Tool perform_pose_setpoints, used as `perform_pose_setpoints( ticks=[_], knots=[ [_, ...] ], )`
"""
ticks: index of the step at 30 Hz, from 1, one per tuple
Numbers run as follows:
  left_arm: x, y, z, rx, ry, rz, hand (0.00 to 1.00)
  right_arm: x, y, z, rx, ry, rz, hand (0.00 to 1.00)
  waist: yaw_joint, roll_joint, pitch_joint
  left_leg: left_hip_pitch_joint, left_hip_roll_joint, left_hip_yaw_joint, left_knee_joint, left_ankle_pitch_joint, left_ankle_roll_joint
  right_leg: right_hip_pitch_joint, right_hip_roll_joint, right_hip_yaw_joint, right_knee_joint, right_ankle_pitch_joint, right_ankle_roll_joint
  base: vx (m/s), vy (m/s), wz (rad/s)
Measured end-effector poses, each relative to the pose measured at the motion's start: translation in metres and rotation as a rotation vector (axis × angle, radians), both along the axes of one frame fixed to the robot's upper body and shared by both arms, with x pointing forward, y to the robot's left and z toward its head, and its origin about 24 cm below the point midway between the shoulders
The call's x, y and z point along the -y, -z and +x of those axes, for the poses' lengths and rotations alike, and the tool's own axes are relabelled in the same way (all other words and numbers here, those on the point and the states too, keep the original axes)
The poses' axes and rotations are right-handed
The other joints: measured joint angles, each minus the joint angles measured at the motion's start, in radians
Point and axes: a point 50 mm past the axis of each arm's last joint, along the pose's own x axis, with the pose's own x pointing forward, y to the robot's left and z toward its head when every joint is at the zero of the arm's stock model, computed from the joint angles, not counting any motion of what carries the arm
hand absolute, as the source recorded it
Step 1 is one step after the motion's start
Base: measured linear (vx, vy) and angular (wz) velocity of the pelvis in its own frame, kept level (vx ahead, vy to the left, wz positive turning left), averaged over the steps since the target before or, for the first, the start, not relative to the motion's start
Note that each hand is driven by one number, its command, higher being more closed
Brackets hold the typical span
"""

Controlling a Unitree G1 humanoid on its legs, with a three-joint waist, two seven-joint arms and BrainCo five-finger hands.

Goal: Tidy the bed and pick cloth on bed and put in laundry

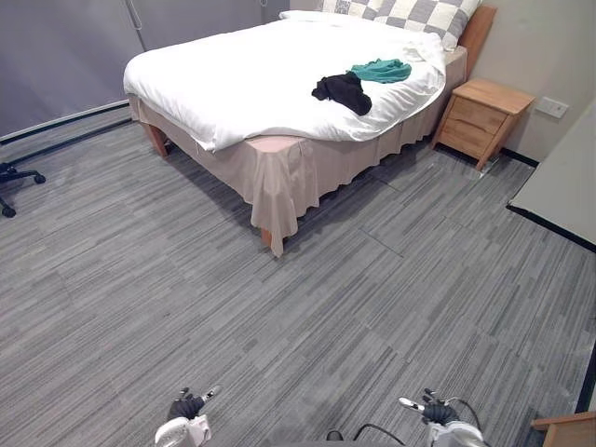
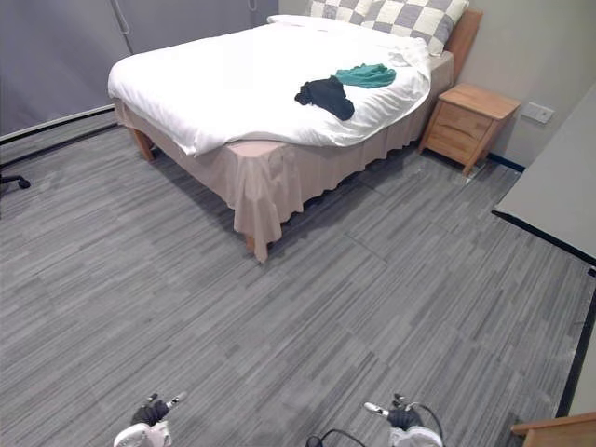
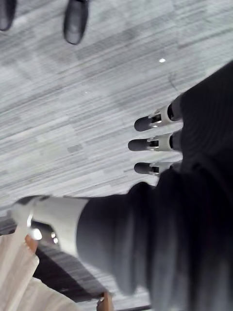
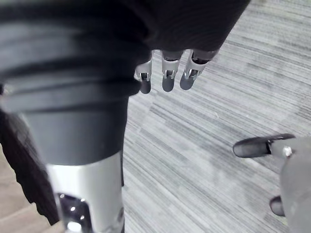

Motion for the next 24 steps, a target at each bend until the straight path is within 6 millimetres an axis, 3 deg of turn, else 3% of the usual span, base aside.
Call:
perform_pose_setpoints(
  ticks=[13,24],
  knots=[
    [0.018,0.008,-0.006,0.025,0.000,-0.119,0.00,-0.001,-0.001,0.002,0.015,-0.027,-0.017,0.00,-0.003,-0.003,0.008,0.006,0.009,0.002,0.000,-0.002,-0.002,0.008,0.005,-0.010,-0.005,-0.004,0.005,-0.04,-0.019,0.00],
    [0.019,0.006,-0.006,0.059,0.006,-0.124,0.00,-0.012,0.004,-0.001,0.011,-0.026,0.021,0.00,-0.005,-0.003,0.009,0.007,0.016,0.003,0.003,-0.007,-0.011,0.007,0.015,-0.007,-0.001,-0.003,0.004,-0.01,-0.006,0.00]
  ],
)
